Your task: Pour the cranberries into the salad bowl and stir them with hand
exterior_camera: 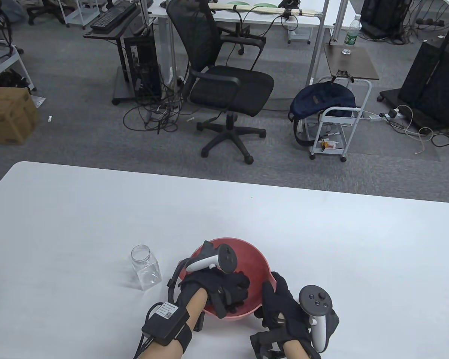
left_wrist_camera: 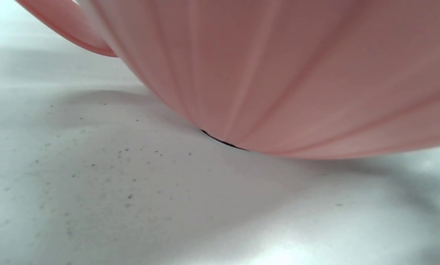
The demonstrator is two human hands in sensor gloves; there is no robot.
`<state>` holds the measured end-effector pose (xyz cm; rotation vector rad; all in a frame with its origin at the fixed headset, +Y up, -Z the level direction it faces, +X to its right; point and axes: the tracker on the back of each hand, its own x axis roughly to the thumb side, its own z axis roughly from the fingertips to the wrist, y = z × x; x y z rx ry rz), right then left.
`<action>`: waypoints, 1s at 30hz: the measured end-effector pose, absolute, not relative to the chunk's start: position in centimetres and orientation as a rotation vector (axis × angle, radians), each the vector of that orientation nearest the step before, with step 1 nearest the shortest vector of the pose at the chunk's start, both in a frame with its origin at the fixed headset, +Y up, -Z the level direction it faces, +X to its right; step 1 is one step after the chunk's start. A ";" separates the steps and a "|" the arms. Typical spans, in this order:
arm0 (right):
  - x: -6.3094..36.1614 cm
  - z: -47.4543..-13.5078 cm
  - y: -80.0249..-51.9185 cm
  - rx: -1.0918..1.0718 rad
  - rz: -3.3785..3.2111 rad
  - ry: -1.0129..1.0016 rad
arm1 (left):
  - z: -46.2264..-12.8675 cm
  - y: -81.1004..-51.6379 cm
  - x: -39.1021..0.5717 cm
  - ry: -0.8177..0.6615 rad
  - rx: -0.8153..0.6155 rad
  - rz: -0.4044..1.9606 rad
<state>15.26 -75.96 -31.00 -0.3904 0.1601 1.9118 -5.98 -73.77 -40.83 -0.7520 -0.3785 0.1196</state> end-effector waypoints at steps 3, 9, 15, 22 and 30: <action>15.3 -31.0 -76.0 -0.391 1.912 0.161 | -40.9 -73.8 -6.0 -0.377 -0.752 0.122; 15.3 -31.0 -76.0 -0.391 1.912 0.163 | -40.9 -73.8 -6.1 -0.353 -0.758 0.119; 15.3 -31.0 -76.0 -0.389 1.912 0.165 | -41.0 -73.7 -6.3 -0.316 -0.742 0.087; 15.2 -31.0 -76.0 -0.386 1.915 0.164 | -40.9 -73.8 -6.3 -0.300 -0.729 0.047; 15.2 -31.1 -75.9 -0.384 1.918 0.162 | -40.9 -74.0 -6.2 -0.334 -0.768 0.069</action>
